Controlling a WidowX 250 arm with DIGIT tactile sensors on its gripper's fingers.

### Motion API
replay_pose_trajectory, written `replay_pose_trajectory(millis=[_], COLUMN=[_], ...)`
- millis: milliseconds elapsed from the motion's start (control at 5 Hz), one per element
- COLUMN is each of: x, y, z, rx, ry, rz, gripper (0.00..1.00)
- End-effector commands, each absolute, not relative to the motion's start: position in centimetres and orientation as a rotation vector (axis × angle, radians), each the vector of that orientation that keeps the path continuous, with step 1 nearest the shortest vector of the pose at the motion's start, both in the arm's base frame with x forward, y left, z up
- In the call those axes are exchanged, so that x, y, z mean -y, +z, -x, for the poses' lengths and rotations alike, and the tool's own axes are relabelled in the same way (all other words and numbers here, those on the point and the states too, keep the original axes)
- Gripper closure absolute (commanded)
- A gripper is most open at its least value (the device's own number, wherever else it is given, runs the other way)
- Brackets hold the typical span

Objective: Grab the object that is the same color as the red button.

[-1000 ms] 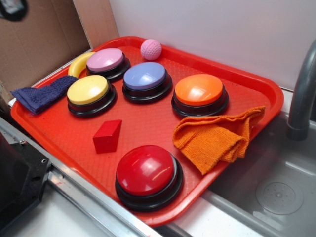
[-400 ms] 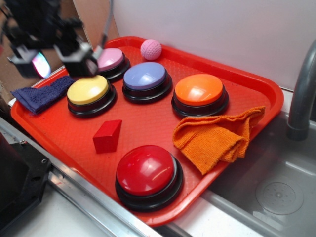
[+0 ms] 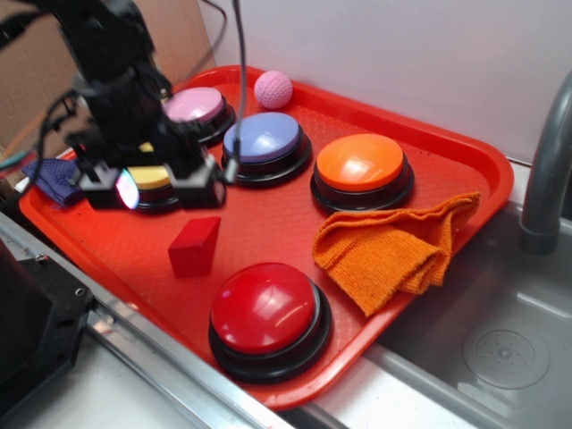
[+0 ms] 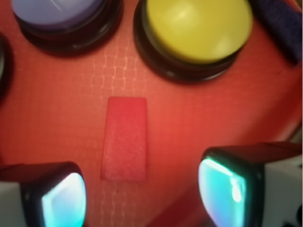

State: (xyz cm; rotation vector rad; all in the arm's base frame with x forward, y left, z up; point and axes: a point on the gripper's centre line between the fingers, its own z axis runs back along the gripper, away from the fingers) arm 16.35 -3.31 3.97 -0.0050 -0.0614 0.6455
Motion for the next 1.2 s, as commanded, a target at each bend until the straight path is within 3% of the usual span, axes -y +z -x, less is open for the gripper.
replay_pose_trajectory(millis=[0,200,400,600,1000], x=[3.9,3.6,3.2,2.9,1.8], y=[1.0,0.7,1.2,3.4,11.0], z=[-16.5,-16.6,-16.7,-17.0,-18.2], rx=[0.055,0.080,0.095,0.108,0.086], ry=[0.657,0.685,0.682,0.591,0.309], rz=[-0.004,0.013,0.022,0.021,0.019], gripper=[0.00,0.62,1.00,1.00,1.00])
